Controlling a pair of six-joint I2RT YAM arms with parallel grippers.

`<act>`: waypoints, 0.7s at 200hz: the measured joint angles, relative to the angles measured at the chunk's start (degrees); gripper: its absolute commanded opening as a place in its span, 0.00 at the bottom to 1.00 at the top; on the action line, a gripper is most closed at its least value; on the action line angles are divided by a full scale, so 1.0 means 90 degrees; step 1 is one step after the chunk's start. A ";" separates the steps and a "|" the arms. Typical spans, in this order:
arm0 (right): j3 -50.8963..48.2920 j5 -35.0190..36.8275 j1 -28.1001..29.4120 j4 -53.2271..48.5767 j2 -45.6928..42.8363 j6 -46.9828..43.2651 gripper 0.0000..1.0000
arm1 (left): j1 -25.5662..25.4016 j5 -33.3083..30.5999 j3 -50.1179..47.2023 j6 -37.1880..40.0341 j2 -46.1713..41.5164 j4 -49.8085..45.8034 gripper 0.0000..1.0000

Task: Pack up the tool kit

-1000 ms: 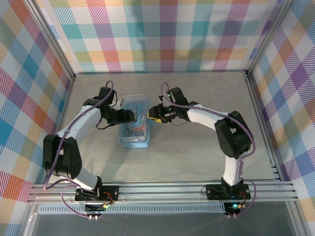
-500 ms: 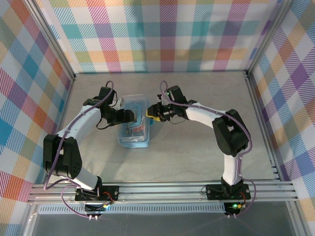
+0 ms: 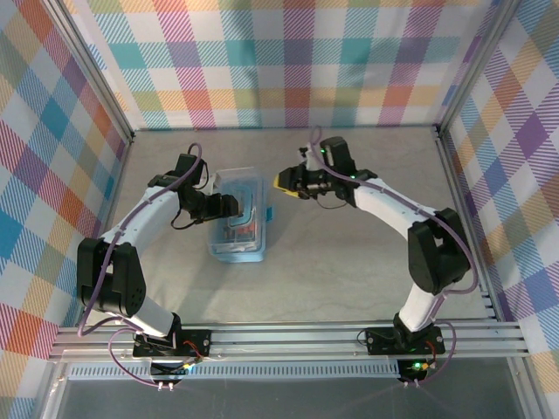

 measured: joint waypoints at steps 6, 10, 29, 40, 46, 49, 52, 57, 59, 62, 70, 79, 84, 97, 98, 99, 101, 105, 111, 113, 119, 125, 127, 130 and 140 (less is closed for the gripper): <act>-0.0197 0.0005 -0.0109 0.0095 0.0010 0.0036 0.33 | 0.0000 0.0005 0.0002 0.0000 0.0002 0.0000 0.64; -0.0323 0.0022 -0.0202 0.0121 0.0051 0.0068 0.33 | 0.0000 0.0005 0.0002 0.0000 0.0002 0.0000 0.64; -0.0753 0.0073 -0.0391 0.0233 0.0452 0.0223 0.32 | 0.0000 0.0005 0.0005 0.0000 0.0002 -0.0002 0.64; -0.0874 0.0061 -0.0352 0.0311 0.0797 0.0306 0.32 | 0.0000 0.0005 0.0007 0.0000 0.0002 -0.0002 0.64; -0.0901 0.0049 -0.0311 0.0335 0.0981 0.0352 0.32 | 0.0000 0.0005 0.0007 0.0000 0.0002 -0.0005 0.64; -0.0908 0.0049 -0.0287 0.0338 0.1066 0.0372 0.32 | 0.0000 0.0005 0.0007 0.0000 0.0002 -0.0002 0.64; -0.0908 0.0041 -0.0257 0.0347 0.1151 0.0384 0.32 | 0.0000 0.0002 0.0007 0.0000 0.0002 -0.0005 0.64; -0.0908 0.0029 -0.0211 0.0367 0.1282 0.0406 0.32 | 0.0000 -0.0002 0.0012 0.0000 0.0005 -0.0010 0.64; -0.0906 0.0019 -0.0185 0.0376 0.1336 0.0408 0.32 | 0.0000 -0.0002 0.0017 0.0000 0.0007 -0.0015 0.64; -0.0906 0.0010 -0.0160 0.0386 0.1392 0.0420 0.32 | 0.0000 -0.0005 0.0024 0.0000 0.0010 -0.0027 0.64; -0.0867 -0.0019 -0.0061 0.0381 0.1540 0.0432 0.32 | 0.0000 -0.0036 0.0049 -0.0002 0.0032 -0.0056 0.64; -0.0777 -0.0032 0.0053 0.0376 0.1673 0.0449 0.32 | -0.0007 -0.0075 0.0083 -0.0007 0.0046 -0.0107 0.64; -0.0702 -0.0049 0.0114 0.0376 0.1729 0.0452 0.33 | -0.0015 -0.0117 0.0095 -0.0010 0.0058 -0.0126 0.64; -0.0498 -0.0075 0.0236 0.0396 0.1829 0.0478 0.33 | -0.0090 -0.0260 0.0155 -0.0061 0.0090 -0.0180 0.64; -0.0476 -0.0078 0.0245 0.0403 0.1838 0.0483 0.33 | -0.0097 -0.0274 0.0160 -0.0068 0.0090 -0.0185 0.64; -0.0464 -0.0078 0.0250 0.0406 0.1841 0.0488 0.33 | -0.0104 -0.0282 0.0165 -0.0078 0.0092 -0.0192 0.64; -0.0432 -0.0080 0.0270 0.0410 0.1848 0.0495 0.33 | -0.0124 -0.0318 0.0177 -0.0085 0.0102 -0.0202 0.64; -0.0384 -0.0092 0.0306 0.0430 0.1851 0.0498 0.33 | -0.0155 -0.0384 0.0209 -0.0109 0.0117 -0.0228 0.65; -0.0330 -0.0117 0.0350 0.0459 0.1853 0.0503 0.33 | -0.0199 -0.0483 0.0245 -0.0143 0.0138 -0.0257 0.65; -0.0313 -0.0126 0.0364 0.0471 0.1853 0.0503 0.33 | -0.0221 -0.0517 0.0260 -0.0158 0.0148 -0.0274 0.65; -0.0260 -0.0155 0.0396 0.0503 0.1853 0.0512 0.33 | -0.0291 -0.0636 0.0301 -0.0180 0.0177 -0.0304 0.65; -0.0221 -0.0175 0.0413 0.0532 0.1853 0.0517 0.33 | -0.0350 -0.0719 0.0335 -0.0206 0.0197 -0.0325 0.65; -0.0211 -0.0177 0.0415 0.0534 0.1853 0.0517 0.33 | -0.0369 -0.0750 0.0342 -0.0223 0.0204 -0.0330 0.65; -0.0199 -0.0187 0.0415 0.0534 0.1853 0.0520 0.33 | -0.0396 -0.0789 0.0357 -0.0233 0.0214 -0.0342 0.65; -0.0185 -0.0219 0.0413 0.0576 0.1853 0.0520 0.33 | -0.0476 -0.0896 0.0398 -0.0274 0.0248 -0.0367 0.65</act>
